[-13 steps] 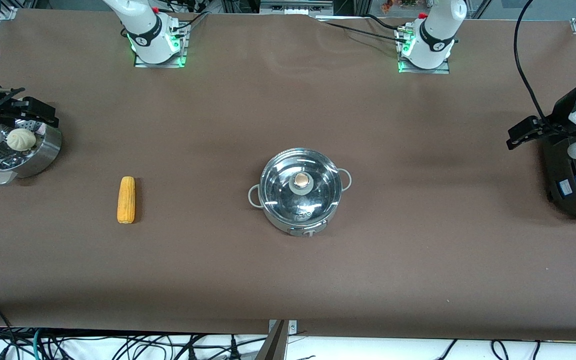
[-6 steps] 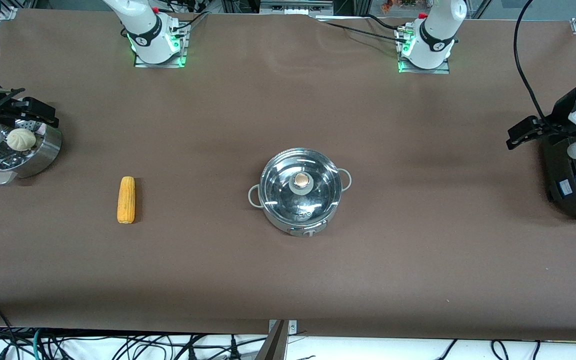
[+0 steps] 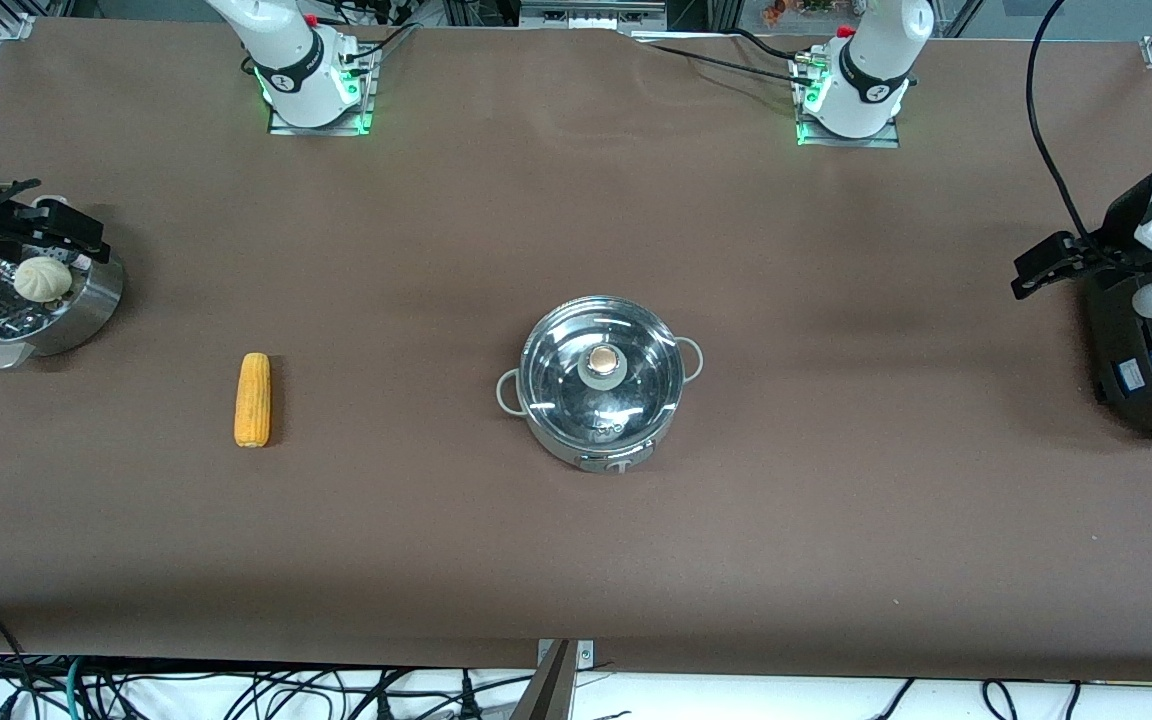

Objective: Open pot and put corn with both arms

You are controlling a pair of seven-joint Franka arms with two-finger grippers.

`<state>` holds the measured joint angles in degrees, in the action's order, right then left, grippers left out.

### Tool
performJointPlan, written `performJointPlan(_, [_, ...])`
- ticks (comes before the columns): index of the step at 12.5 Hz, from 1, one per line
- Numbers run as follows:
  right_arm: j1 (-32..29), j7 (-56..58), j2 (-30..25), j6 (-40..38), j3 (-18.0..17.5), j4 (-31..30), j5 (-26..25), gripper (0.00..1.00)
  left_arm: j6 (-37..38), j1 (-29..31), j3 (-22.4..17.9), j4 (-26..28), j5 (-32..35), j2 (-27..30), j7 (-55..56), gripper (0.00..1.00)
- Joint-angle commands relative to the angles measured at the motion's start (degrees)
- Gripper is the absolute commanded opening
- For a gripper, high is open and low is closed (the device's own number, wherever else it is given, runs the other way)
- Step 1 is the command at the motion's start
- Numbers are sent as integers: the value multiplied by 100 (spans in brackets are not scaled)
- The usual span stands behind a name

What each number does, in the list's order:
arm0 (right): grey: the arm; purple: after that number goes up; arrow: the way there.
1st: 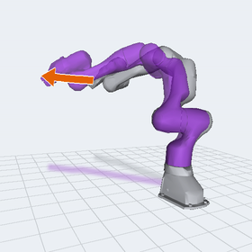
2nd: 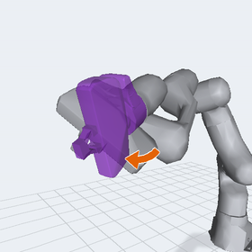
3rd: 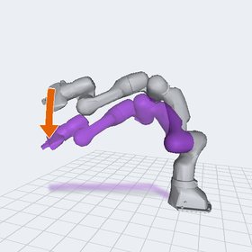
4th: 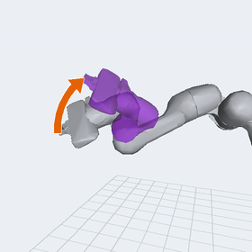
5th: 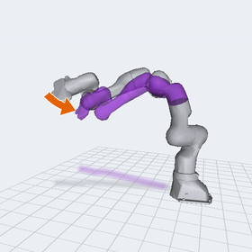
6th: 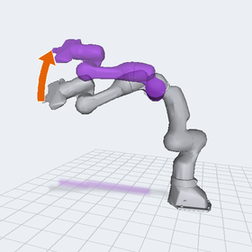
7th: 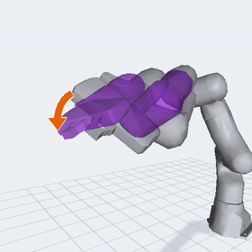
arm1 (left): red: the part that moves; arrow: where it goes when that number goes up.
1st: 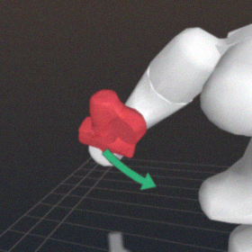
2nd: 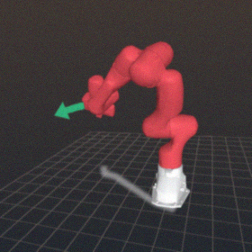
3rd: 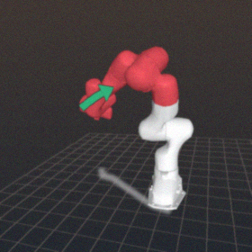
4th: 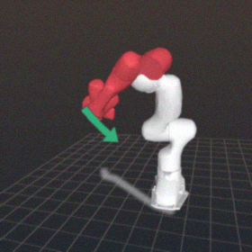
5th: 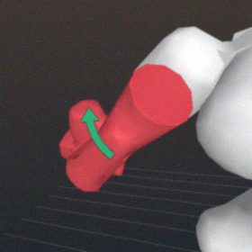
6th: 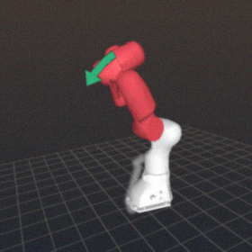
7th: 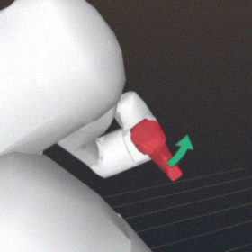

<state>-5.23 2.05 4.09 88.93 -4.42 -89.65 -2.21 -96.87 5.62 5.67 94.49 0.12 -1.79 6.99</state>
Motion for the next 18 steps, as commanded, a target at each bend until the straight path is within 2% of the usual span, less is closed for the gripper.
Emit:
performJointPlan(1, [-13, -73, 127, -51, -51, 106, -95, 100, -51, 27, 48, 131, 93, 144, -31, 100])
performJointPlan(18, [-13, -2, 189, 19, -59, 141, -86, 100, -8, 18, 66, 114, 93, 153, 4, 100])
